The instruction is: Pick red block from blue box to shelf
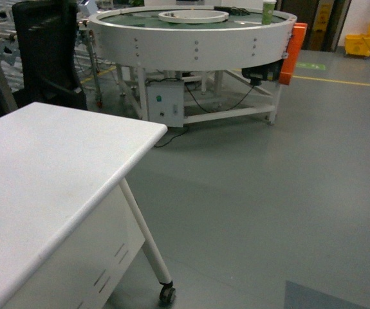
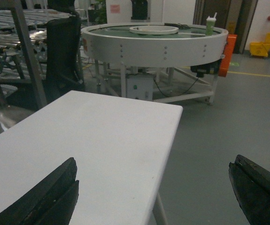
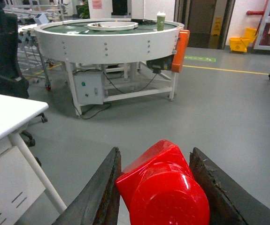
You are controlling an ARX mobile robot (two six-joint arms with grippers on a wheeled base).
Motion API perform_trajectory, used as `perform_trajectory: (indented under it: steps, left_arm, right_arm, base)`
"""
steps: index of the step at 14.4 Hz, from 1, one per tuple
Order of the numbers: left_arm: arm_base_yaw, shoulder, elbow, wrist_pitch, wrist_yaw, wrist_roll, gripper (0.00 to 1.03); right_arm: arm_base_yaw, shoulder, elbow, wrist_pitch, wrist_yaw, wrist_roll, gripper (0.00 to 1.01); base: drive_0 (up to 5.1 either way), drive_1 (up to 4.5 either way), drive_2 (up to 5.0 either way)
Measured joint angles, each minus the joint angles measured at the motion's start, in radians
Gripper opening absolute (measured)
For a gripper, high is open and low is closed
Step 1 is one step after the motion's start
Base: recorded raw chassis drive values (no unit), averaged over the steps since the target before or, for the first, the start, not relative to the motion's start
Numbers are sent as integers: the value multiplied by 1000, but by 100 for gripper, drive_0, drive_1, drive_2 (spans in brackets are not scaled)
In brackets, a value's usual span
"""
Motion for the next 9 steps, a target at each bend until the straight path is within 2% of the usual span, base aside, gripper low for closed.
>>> perform_trajectory:
  steps: [9]
  left_arm:
    - [0, 0, 0, 0, 0, 0, 98]
  right_arm:
    - [0, 0, 0, 0, 0, 0, 36]
  base:
    - [-162, -162, -162]
